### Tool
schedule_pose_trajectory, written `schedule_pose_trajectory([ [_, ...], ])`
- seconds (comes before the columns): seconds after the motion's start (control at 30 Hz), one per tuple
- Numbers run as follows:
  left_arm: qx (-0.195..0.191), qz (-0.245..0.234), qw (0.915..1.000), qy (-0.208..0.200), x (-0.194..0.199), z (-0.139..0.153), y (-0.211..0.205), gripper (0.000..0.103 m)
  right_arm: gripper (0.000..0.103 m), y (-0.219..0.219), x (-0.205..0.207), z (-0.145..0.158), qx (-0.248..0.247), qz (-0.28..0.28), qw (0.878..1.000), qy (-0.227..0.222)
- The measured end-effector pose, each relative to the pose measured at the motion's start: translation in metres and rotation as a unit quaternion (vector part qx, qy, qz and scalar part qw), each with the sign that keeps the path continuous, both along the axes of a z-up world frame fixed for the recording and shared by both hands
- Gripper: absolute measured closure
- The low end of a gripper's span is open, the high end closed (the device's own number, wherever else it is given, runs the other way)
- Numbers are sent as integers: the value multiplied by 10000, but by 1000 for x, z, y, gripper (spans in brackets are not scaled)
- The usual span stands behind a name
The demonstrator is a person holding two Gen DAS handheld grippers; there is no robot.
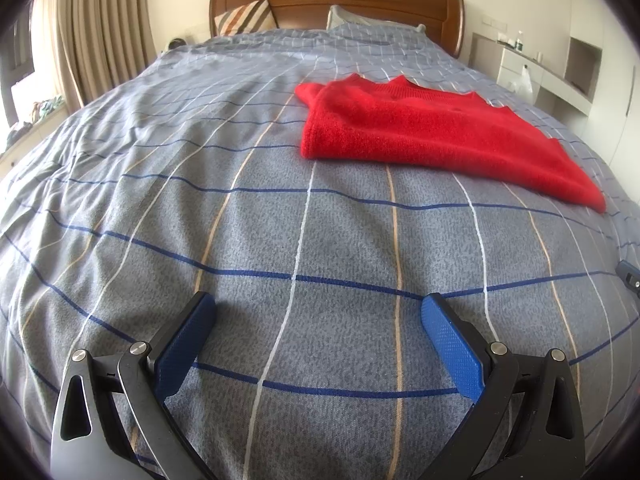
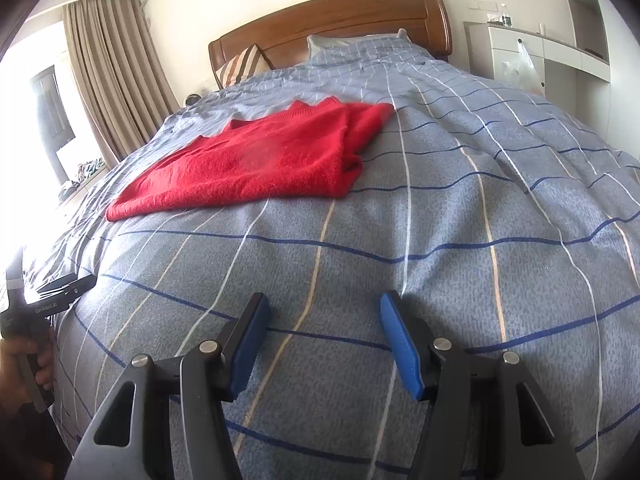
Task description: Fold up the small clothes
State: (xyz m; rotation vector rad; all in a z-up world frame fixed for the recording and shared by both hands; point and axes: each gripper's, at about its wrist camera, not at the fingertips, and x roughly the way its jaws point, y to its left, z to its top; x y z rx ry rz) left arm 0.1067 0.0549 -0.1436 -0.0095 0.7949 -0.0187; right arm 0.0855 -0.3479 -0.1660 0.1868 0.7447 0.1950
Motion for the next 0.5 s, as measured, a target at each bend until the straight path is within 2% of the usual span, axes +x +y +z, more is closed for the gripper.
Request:
schedule_pose_trajectory([
  [0.5, 12, -22, 10000, -22, -2, 1, 0, 1, 45, 0, -1, 0, 5, -12, 10000, -15],
])
